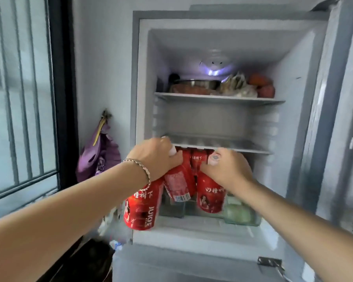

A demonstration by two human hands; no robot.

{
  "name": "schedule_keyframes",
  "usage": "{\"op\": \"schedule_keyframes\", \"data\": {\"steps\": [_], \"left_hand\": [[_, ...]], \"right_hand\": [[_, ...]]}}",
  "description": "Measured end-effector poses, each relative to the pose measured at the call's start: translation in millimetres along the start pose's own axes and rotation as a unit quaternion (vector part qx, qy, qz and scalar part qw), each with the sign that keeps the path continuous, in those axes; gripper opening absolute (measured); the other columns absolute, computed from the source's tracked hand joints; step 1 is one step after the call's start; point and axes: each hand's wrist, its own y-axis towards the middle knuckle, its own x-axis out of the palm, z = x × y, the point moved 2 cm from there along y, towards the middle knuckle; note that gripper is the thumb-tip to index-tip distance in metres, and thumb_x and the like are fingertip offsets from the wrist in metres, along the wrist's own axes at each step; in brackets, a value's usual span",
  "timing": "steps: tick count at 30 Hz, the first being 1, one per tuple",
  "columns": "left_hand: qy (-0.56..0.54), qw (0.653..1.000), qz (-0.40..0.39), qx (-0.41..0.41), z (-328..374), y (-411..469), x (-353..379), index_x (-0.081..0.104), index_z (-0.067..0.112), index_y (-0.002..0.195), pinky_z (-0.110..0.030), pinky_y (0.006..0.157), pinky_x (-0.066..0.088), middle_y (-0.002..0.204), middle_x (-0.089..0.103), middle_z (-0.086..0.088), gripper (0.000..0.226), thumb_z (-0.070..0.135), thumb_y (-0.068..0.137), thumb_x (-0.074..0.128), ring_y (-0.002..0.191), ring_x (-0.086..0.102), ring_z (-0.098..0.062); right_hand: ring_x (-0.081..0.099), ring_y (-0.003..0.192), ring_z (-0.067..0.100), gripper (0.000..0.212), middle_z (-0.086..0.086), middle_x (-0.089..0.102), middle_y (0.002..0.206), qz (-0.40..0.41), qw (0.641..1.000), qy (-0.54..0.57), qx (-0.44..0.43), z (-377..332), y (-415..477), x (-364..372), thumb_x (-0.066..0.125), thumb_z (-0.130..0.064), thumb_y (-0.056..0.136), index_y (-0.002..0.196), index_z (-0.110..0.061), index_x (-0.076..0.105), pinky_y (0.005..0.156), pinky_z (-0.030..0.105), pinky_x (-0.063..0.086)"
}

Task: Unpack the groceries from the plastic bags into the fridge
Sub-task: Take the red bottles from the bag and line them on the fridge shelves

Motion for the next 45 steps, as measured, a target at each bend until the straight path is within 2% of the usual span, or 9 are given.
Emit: {"op": "schedule_keyframes", "data": {"steps": [3,9,12,16,21,27,34,40,45], "left_hand": [[-0.029,0.997,0.059,-0.038,-1,67,0,0.044,0.013,0.082,-0.030,0.066,0.039,0.079,0.049,-0.003,0.034,0.045,0.094,0.043,0.074,0.048,-0.023],[0.011,0.991,0.130,0.013,-7,158,8,0.055,0.010,0.099,-0.032,0.080,0.040,0.111,0.058,-0.009,0.038,0.046,0.096,0.040,0.106,0.056,-0.030],[0.029,0.993,0.109,0.032,-18,198,23,0.055,0.011,0.097,-0.034,0.085,0.042,0.107,0.056,-0.010,0.038,0.045,0.096,0.039,0.106,0.055,-0.030],[0.015,0.996,0.086,0.020,-40,244,44,0.050,0.017,0.093,-0.029,0.072,0.040,0.088,0.049,-0.003,0.031,0.046,0.094,0.039,0.091,0.056,-0.026],[0.054,0.997,0.060,0.000,-52,286,60,0.060,0.009,0.107,-0.028,0.072,0.041,0.105,0.062,-0.009,0.042,0.044,0.096,0.040,0.100,0.060,-0.027],[0.106,0.993,0.052,-0.003,-66,310,79,0.059,0.011,0.108,-0.028,0.072,0.037,0.105,0.058,-0.010,0.042,0.042,0.097,0.033,0.103,0.058,-0.027],[0.065,0.993,0.066,-0.074,-65,311,75,0.051,0.014,0.088,-0.026,0.070,0.039,0.080,0.049,-0.004,0.030,0.042,0.096,0.040,0.097,0.061,-0.027],[0.056,0.993,0.059,-0.081,-67,313,81,0.052,0.014,0.091,-0.027,0.070,0.040,0.096,0.061,-0.008,0.029,0.041,0.095,0.041,0.095,0.061,-0.027],[0.051,0.993,0.079,-0.078,-72,312,80,0.057,0.012,0.100,-0.029,0.074,0.043,0.101,0.064,-0.009,0.034,0.042,0.094,0.043,0.096,0.060,-0.027]], "right_hand": [[0.054,0.070,0.026,0.029,-0.001,0.053,0.062,0.091,0.996,-0.005,0.018,20,70,-1,0.063,-0.036,0.078,0.069,-0.009,0.056,0.059,0.030,0.034],[0.048,0.077,0.022,0.026,-0.001,0.055,0.076,0.204,0.977,0.044,0.034,39,179,3,0.060,-0.037,0.083,0.081,-0.012,0.058,0.066,0.028,0.032],[0.052,0.076,0.030,0.028,0.002,0.055,0.068,0.179,0.982,0.029,0.061,51,223,26,0.062,-0.036,0.080,0.070,-0.010,0.055,0.062,0.029,0.032],[0.061,0.104,0.034,0.049,0.015,0.067,0.108,0.154,0.976,0.043,0.147,73,272,53,0.063,-0.052,0.079,0.103,-0.009,0.066,0.079,0.032,0.046],[0.057,0.114,0.032,0.078,0.015,0.058,0.126,0.061,0.981,-0.072,0.171,73,319,75,0.042,-0.072,0.082,0.124,-0.008,0.052,0.086,0.034,0.045],[0.062,0.059,0.028,0.088,0.023,0.055,0.124,-0.142,0.955,-0.005,0.261,86,358,112,0.034,-0.077,0.081,0.138,-0.010,0.037,0.052,0.034,0.054],[0.065,0.093,0.027,0.061,0.016,0.062,0.121,-0.165,0.983,-0.013,0.081,80,404,175,0.062,-0.048,0.086,0.128,-0.005,0.051,0.068,0.030,0.053],[0.058,0.111,0.027,0.024,0.019,0.060,0.119,-0.262,0.965,-0.002,0.003,64,390,198,0.048,-0.009,0.094,0.112,0.002,0.059,0.077,0.026,0.044],[0.058,0.081,0.014,0.017,0.005,0.061,0.089,-0.221,0.960,0.165,-0.046,45,368,173,0.047,-0.001,0.091,0.093,-0.009,0.062,0.071,0.023,0.046]]}}
